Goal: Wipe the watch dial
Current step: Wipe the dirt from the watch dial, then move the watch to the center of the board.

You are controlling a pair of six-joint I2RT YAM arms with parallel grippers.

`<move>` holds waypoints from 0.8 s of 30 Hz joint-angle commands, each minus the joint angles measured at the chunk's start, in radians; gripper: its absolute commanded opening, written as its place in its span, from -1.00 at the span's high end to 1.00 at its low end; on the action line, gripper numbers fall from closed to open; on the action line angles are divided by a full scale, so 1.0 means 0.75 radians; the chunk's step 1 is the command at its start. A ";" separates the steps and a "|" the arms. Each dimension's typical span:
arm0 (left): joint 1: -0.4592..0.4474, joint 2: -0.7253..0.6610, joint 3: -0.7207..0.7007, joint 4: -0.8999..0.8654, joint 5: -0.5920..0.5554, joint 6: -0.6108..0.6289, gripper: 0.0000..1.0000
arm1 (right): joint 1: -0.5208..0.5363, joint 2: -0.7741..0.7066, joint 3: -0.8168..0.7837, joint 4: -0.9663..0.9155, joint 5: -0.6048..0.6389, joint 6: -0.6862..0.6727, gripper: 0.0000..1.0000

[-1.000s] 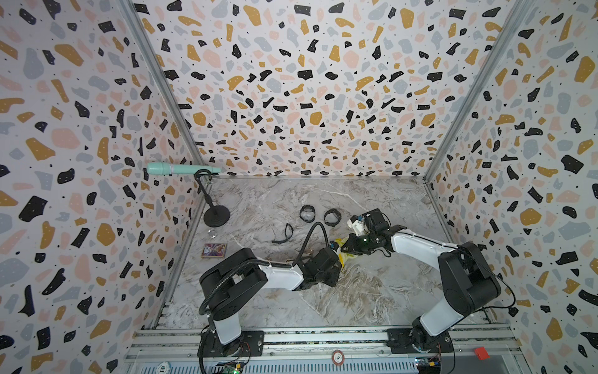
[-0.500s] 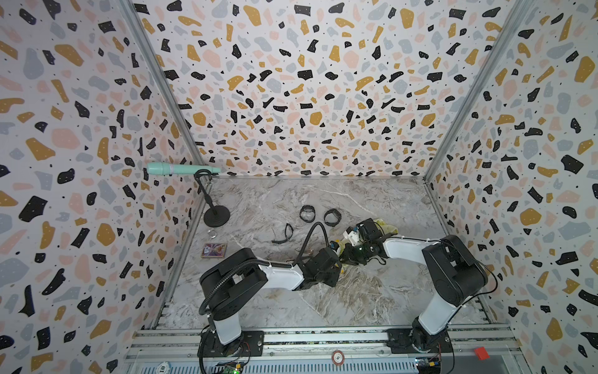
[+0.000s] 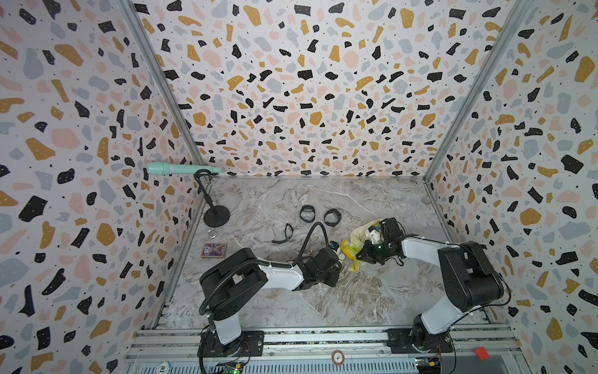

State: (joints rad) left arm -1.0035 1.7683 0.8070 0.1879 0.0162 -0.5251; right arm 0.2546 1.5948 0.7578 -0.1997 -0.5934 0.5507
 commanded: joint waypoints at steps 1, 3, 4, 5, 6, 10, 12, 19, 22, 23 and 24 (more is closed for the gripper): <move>-0.020 0.104 -0.041 -0.220 0.093 0.012 0.87 | -0.028 -0.123 0.032 -0.126 0.042 -0.048 1.00; -0.018 0.105 -0.032 -0.230 0.083 0.014 0.87 | -0.051 -0.166 0.042 -0.168 0.058 -0.061 1.00; -0.015 0.107 -0.026 -0.237 0.078 0.014 0.87 | -0.064 -0.192 0.043 -0.185 0.064 -0.065 1.00; -0.012 0.110 -0.019 -0.243 0.069 0.015 0.86 | -0.079 -0.216 0.043 -0.201 0.071 -0.066 1.00; -0.008 0.115 -0.008 -0.251 0.060 0.013 0.86 | -0.091 -0.237 0.043 -0.215 0.073 -0.067 1.00; 0.019 0.145 0.045 -0.278 0.035 0.009 0.86 | -0.132 -0.338 0.031 -0.268 0.093 -0.054 1.00; 0.030 0.161 0.071 -0.281 0.032 0.008 0.86 | -0.140 -0.384 0.029 -0.298 0.110 -0.049 1.00; 0.063 0.236 0.209 -0.308 0.034 0.037 0.86 | -0.181 -0.535 0.033 -0.408 0.136 -0.051 1.00; 0.074 0.284 0.298 -0.339 0.036 0.064 0.85 | -0.197 -0.585 0.042 -0.451 0.140 -0.057 1.00; 0.078 0.301 0.333 -0.356 0.037 0.077 0.85 | -0.202 -0.596 0.044 -0.462 0.141 -0.059 1.00; 0.082 0.323 0.374 -0.377 0.033 0.089 0.85 | -0.208 -0.611 0.051 -0.478 0.142 -0.061 1.00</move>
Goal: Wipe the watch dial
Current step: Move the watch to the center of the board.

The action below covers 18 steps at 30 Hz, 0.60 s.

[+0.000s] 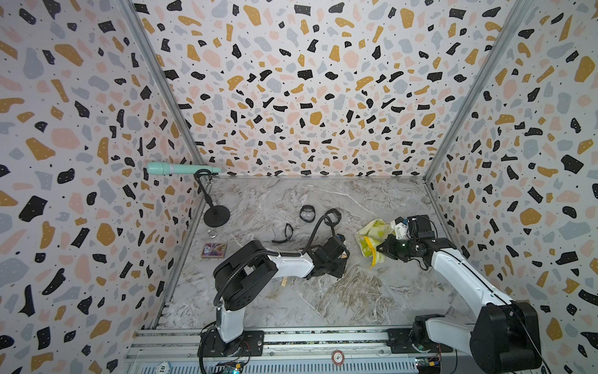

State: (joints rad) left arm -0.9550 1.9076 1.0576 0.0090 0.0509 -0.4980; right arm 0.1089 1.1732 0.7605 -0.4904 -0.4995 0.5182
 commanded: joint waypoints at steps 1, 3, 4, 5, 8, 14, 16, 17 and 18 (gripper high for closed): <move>0.023 0.157 0.081 -0.163 -0.017 0.067 0.85 | -0.020 -0.060 0.053 -0.107 0.019 -0.022 1.00; 0.037 0.187 0.149 -0.196 -0.027 0.081 0.84 | -0.030 -0.086 0.069 -0.143 0.031 -0.031 1.00; 0.045 0.199 0.181 -0.213 -0.037 0.085 0.84 | -0.039 -0.104 0.079 -0.161 0.036 -0.036 1.00; 0.054 0.208 0.207 -0.224 -0.042 0.088 0.83 | -0.048 -0.116 0.085 -0.176 0.035 -0.039 1.00; 0.076 0.220 0.301 -0.268 -0.046 0.099 0.71 | -0.072 -0.157 0.103 -0.219 0.032 -0.054 1.00; 0.077 0.102 0.381 -0.331 -0.096 0.103 0.11 | -0.089 -0.202 0.101 -0.245 0.013 -0.058 1.00; 0.076 0.031 0.370 -0.333 -0.100 0.105 0.05 | -0.090 -0.207 0.096 -0.242 -0.002 -0.054 1.00; 0.077 0.002 0.366 -0.339 -0.104 0.107 0.04 | -0.091 -0.208 0.096 -0.240 -0.008 -0.054 1.00; 0.075 -0.035 0.365 -0.352 -0.109 0.114 0.03 | -0.091 -0.207 0.095 -0.238 -0.011 -0.055 1.00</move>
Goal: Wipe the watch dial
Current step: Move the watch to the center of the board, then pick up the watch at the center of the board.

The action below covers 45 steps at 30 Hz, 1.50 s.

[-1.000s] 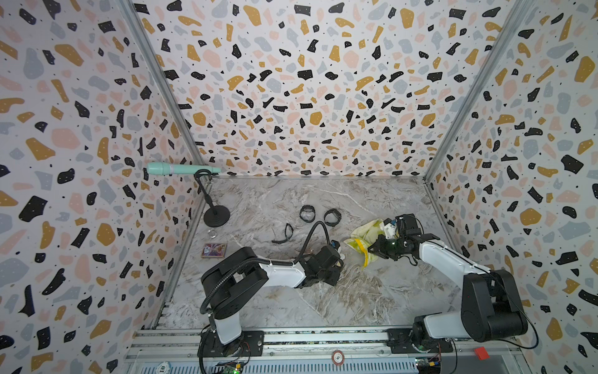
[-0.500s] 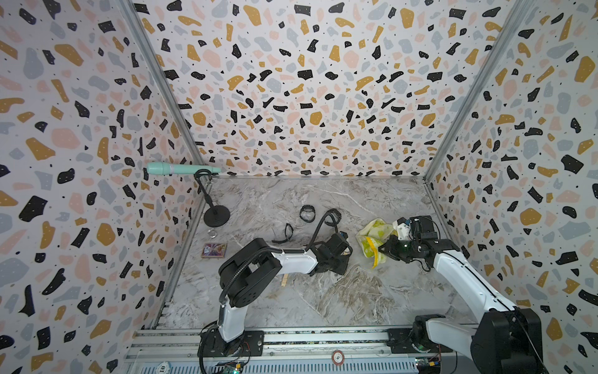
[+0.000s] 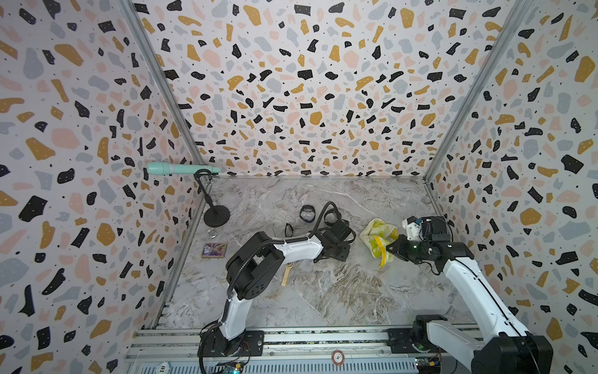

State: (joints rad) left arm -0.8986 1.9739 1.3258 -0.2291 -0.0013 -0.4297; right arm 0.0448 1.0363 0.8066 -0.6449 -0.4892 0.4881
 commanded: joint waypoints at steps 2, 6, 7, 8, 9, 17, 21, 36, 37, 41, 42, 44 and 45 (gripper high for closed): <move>0.002 -0.189 -0.003 -0.059 -0.063 0.033 0.03 | -0.006 -0.023 0.032 -0.030 -0.028 -0.015 1.00; 0.021 -0.324 -0.034 -0.141 -0.119 0.051 0.00 | -0.004 -0.009 0.035 -0.024 -0.037 -0.018 1.00; 0.037 -0.354 -0.048 -0.170 -0.133 0.051 -0.01 | -0.003 -0.004 0.036 -0.022 -0.038 -0.020 1.00; 0.057 -0.378 -0.059 -0.199 -0.138 0.052 -0.01 | -0.005 0.000 0.037 -0.021 -0.039 -0.022 1.00; 0.082 -0.402 -0.075 -0.228 -0.136 0.056 -0.01 | -0.005 0.005 0.037 -0.018 -0.043 -0.023 1.00; 0.294 -0.510 -0.235 -0.334 -0.039 0.235 -0.01 | 0.002 0.042 0.024 0.026 -0.067 -0.025 1.00; 0.341 -0.500 -0.234 -0.395 -0.007 0.332 -0.03 | 0.006 0.064 0.021 0.047 -0.080 -0.028 1.00; 0.382 -0.395 -0.271 -0.356 0.092 0.287 -0.01 | 0.006 0.112 0.011 0.095 -0.081 -0.035 1.00; 0.382 -0.411 -0.281 -0.351 0.103 0.324 -0.01 | 0.006 0.114 0.011 0.097 -0.082 -0.036 1.00; 0.386 -0.462 -0.327 -0.350 0.117 0.498 -0.01 | 0.006 0.129 0.011 0.101 -0.084 -0.041 1.00; 0.388 -0.466 -0.335 -0.353 0.113 0.526 -0.01 | 0.006 0.134 0.011 0.103 -0.083 -0.041 1.00; 0.407 -0.448 -0.341 -0.356 0.097 0.522 -0.02 | 0.006 0.142 0.014 0.102 -0.086 -0.041 1.00; 0.421 -0.431 -0.333 -0.361 0.101 0.498 -0.02 | 0.006 0.144 0.018 0.102 -0.085 -0.040 1.00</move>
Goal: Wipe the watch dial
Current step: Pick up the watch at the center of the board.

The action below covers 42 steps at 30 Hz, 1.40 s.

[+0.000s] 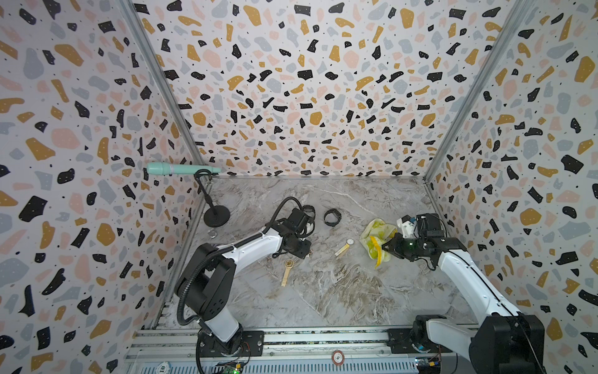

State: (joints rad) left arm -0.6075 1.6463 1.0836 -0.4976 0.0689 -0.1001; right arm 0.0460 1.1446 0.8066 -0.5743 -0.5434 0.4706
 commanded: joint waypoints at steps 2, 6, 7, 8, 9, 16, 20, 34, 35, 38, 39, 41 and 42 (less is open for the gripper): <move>0.049 0.032 -0.007 0.024 0.047 -0.013 0.00 | 0.004 0.004 0.023 0.013 -0.012 -0.016 1.00; 0.055 0.044 0.022 0.109 0.055 -0.248 -0.01 | 0.006 0.006 0.021 0.023 -0.010 -0.004 1.00; 0.055 0.039 0.024 0.151 0.077 -0.314 -0.01 | 0.006 0.006 0.018 0.026 -0.008 -0.002 1.00; 0.055 0.035 0.030 0.177 0.094 -0.371 -0.01 | 0.006 0.006 0.015 0.030 -0.008 0.003 1.00; 0.054 0.033 0.034 0.194 0.102 -0.415 -0.01 | 0.005 0.007 0.013 0.031 -0.007 0.004 1.00; 0.049 0.016 0.063 0.102 0.174 -0.204 0.03 | 0.006 0.000 -0.018 0.044 -0.004 0.012 1.00; 0.055 0.047 0.088 -0.053 0.062 -0.060 0.02 | 0.006 0.001 -0.034 0.050 -0.006 0.016 1.00; 0.053 -0.045 0.013 0.015 0.115 0.455 -0.04 | 0.006 0.018 -0.005 0.024 -0.007 -0.007 1.00; 0.053 -0.035 0.008 0.027 0.122 0.467 -0.04 | 0.006 0.018 0.001 0.017 -0.007 -0.009 1.00; 0.053 0.000 -0.002 0.042 0.163 0.515 -0.03 | 0.006 0.016 0.014 0.003 -0.001 -0.018 1.00; 0.051 0.009 -0.008 0.043 0.168 0.537 -0.02 | 0.005 0.012 0.018 -0.003 0.002 -0.020 1.00; 0.049 0.009 -0.023 0.063 0.165 0.562 -0.01 | 0.004 0.008 0.019 -0.007 0.005 -0.021 1.00; 0.049 0.001 -0.034 0.076 0.168 0.572 -0.01 | 0.004 0.006 0.019 -0.009 0.006 -0.022 1.00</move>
State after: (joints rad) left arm -0.5667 1.6424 1.0821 -0.4709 0.1738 0.2665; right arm 0.0460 1.1599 0.7837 -0.5568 -0.5442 0.4694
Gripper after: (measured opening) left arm 0.505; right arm 0.060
